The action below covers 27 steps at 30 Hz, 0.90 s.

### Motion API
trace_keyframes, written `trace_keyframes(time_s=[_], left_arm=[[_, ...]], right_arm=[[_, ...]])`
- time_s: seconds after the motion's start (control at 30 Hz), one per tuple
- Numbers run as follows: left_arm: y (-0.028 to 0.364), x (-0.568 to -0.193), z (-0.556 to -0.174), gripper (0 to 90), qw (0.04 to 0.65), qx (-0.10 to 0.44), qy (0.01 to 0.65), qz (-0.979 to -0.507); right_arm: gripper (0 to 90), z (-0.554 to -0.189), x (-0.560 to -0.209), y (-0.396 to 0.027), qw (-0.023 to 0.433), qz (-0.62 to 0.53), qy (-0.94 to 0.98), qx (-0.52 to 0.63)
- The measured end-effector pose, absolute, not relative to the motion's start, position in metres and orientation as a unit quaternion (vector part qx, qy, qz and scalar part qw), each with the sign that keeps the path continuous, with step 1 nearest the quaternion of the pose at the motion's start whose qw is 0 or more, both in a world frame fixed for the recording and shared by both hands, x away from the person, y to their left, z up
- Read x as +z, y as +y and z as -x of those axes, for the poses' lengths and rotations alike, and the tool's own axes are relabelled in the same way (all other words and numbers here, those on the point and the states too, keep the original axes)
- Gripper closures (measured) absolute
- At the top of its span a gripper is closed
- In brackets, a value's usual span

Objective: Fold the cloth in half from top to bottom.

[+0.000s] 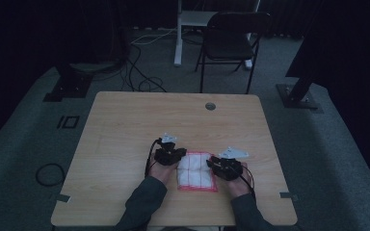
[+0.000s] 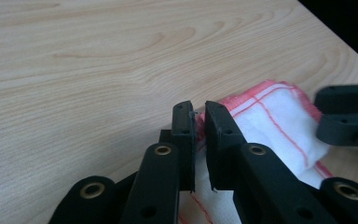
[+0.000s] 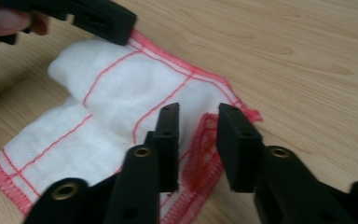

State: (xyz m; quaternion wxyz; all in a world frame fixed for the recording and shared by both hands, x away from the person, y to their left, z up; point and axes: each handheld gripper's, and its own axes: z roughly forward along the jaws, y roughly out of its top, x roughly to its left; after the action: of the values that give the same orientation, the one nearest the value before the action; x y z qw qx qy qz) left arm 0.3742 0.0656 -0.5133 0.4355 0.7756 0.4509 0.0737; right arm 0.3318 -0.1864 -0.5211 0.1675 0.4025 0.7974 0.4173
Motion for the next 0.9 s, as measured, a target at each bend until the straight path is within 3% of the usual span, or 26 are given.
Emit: trace_keyframes(time_s=[0.17,0.9], left_arm=[[0.068,-0.509,-0.364,84.1,0.447,0.078,0.439,-0.776],[0.075,-0.515,-0.318,83.0,0.466,0.073,0.410,-0.781]], right_arm=[[62.3,-0.332,-0.520,-0.191,0.168,-0.408,0.793,0.420],[60.1,-0.326,-0.512,-0.205,0.175,-0.411,0.787,0.425]])
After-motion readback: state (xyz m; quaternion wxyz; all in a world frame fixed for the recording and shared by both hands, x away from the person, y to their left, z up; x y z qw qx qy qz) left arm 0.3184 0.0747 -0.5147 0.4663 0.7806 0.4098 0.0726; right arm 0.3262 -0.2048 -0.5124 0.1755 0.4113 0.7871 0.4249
